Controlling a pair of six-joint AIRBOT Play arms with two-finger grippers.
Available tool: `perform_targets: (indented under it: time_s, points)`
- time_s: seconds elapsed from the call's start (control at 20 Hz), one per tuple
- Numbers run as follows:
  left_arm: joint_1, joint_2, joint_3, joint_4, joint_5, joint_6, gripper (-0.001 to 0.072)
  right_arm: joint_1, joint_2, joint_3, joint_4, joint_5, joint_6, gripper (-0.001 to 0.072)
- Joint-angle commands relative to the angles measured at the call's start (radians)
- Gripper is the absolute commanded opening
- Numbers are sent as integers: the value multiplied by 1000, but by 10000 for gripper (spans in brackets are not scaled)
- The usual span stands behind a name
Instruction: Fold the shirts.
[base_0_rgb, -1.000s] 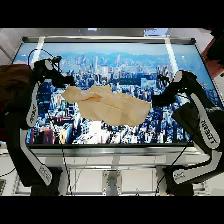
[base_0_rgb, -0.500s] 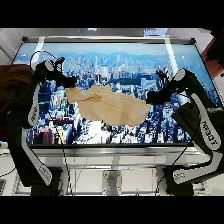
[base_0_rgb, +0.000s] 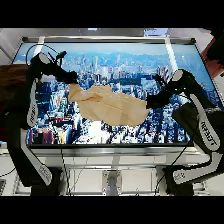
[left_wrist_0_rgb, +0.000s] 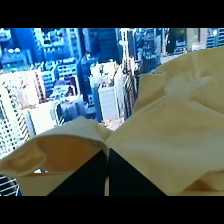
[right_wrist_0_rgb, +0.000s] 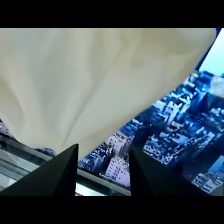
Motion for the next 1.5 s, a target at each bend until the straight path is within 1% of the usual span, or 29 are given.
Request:
perform_targets:
  time_s: [0.0,0.1,0.15,0.2,0.25,0.35,0.45,0.5,0.55,0.6,0.65,0.7,0.85,1.0,1.1,1.25,1.35,1.45]
  points:
    - [1,61,43,-6,-10,-9,12,11,0,-31,77,32,-37,392]
    - [1,88,43,-6,-9,-13,12,24,0,-96,154,12,-71,392]
    - [1,97,43,-6,-20,-13,12,35,0,-132,153,-12,-72,393]
    - [1,105,43,-6,-30,-13,12,50,0,-168,150,-44,-77,433]
    - [1,109,43,-6,-40,-13,12,66,0,-205,151,-89,-79,489]
    - [1,115,43,-6,-52,-18,12,100,-2,-256,152,-178,-84,515]
    - [1,116,43,-6,-62,-20,12,132,-2,-277,154,-258,-84,513]
    - [1,116,43,-6,-64,-21,12,148,-2,-276,156,-301,-79,448]
    - [1,117,43,-6,-64,-31,12,157,-2,-272,171,-338,-75,226]
    - [1,121,43,-7,-63,-37,12,161,-2,-263,182,-365,-74,48]
    - [1,131,43,-6,-56,-37,11,161,-2,-243,192,-369,-75,31]
    - [1,152,43,-4,-35,-37,11,158,2,-214,184,-360,-75,31]
    - [3,272,43,0,48,-37,11,132,62,-77,119,-282,-74,31]
    - [3,453,43,2,69,-29,11,92,206,88,56,-213,-63,30]
    - [2,583,43,-3,68,-27,11,71,327,206,1,-203,-63,30]
    - [2,778,43,-8,66,-26,11,66,491,381,-84,-266,-63,29]
    - [1,891,43,-39,49,-26,11,66,568,480,-92,-331,-63,29]
    - [1,976,43,-95,-14,-26,11,66,605,558,-88,-396,-63,28]
